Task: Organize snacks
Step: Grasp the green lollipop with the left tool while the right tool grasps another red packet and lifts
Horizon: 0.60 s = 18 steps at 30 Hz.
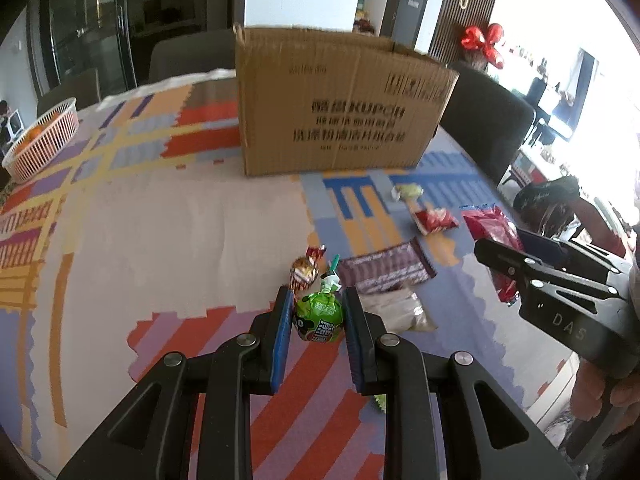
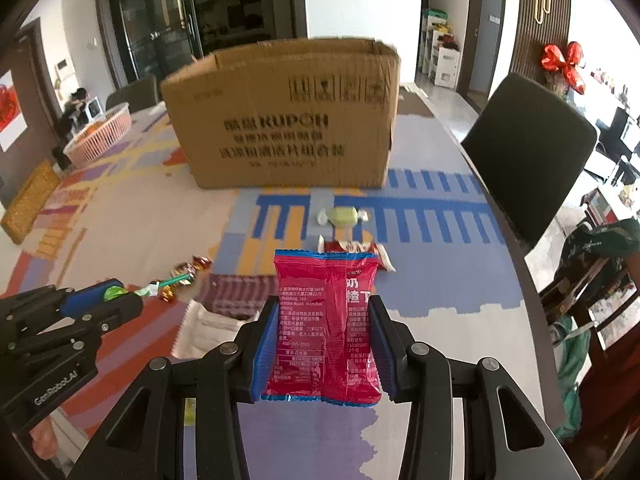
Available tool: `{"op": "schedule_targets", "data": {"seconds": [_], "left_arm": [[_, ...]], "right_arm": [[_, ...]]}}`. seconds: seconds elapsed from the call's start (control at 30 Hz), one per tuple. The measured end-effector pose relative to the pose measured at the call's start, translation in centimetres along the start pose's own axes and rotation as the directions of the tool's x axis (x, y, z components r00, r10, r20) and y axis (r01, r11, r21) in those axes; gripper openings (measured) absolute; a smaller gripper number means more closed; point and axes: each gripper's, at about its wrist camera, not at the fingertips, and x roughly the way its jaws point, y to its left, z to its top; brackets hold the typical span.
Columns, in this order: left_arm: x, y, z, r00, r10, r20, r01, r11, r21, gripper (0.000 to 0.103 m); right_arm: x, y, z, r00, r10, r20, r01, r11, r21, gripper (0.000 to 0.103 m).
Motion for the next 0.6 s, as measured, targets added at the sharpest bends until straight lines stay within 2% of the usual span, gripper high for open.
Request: {"op": "schedule_targets", "data": {"seconds": [0.3, 0.6], "left_arm": [[-2.6, -0.5, 1.8, 0.996, -0.009, 0.086, 0.009, 1.0, 0.007, 0.025], [-4.6, -1.1, 4.8, 0.984, -0.008, 0.177, 0.002, 1.0, 0.031, 0.025]], "right_arm": [[-2.6, 0.5, 1.4, 0.997, 0.029, 0.075, -0.029, 1.0, -0.003, 0.044], [-4.4, 0.5, 3.8, 0.988, 0.043, 0.148, -0.044, 0.999, 0.0, 0.044]]}}
